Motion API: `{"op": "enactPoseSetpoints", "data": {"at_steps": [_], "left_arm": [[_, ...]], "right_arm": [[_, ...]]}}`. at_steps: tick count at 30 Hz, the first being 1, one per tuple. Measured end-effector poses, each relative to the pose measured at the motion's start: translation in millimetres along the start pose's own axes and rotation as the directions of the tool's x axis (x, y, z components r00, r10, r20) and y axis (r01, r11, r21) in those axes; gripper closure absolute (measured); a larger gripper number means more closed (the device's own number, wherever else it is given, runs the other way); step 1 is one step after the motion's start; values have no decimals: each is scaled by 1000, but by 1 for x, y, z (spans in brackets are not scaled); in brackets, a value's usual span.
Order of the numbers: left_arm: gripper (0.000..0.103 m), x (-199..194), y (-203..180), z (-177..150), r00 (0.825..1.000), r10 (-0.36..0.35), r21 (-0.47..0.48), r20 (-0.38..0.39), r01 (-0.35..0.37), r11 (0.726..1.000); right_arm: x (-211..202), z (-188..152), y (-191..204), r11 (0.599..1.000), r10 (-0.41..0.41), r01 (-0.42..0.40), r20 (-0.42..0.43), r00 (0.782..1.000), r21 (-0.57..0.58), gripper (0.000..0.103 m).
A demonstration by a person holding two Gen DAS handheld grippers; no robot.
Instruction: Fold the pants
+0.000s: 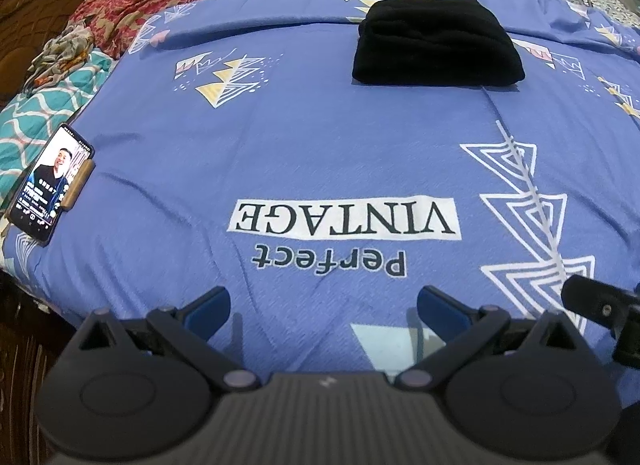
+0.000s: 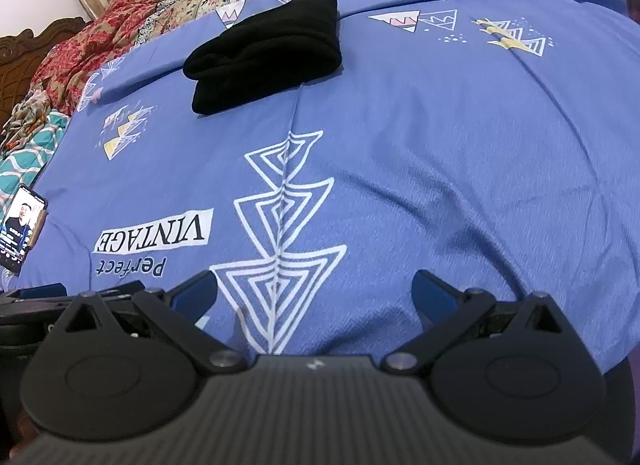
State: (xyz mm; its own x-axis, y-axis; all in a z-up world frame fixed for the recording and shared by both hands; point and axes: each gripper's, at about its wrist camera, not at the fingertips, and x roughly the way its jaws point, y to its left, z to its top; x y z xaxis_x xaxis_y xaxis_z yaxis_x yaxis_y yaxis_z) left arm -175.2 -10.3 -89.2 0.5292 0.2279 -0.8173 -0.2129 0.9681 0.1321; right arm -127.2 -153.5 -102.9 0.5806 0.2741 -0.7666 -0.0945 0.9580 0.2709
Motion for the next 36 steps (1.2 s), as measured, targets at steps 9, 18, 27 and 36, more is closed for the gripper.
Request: {"op": "enactPoseSetpoints", "data": {"at_steps": [9,18,27,36], "left_arm": [[0,1,3,-2,1000,-5,-9,-10,5,1000],[0,1,5,-1,1000,-19,-17,-14,19,1000],[0,3,5,0,999,-28,-22,-21,28,999],[0,3,5,2,999,-28,-9,-24,28,1000]], "right_arm": [[0,-2,3,1000,0,0,-11,1000,-6,0],[2,-2,5,1000,-3,2,-17,1000,-19,0],[5,-1,6,1000,-1,0,-29,1000,-20,0],[6,-1,6,1000,-6,6,-27,1000,-24,0]]}}
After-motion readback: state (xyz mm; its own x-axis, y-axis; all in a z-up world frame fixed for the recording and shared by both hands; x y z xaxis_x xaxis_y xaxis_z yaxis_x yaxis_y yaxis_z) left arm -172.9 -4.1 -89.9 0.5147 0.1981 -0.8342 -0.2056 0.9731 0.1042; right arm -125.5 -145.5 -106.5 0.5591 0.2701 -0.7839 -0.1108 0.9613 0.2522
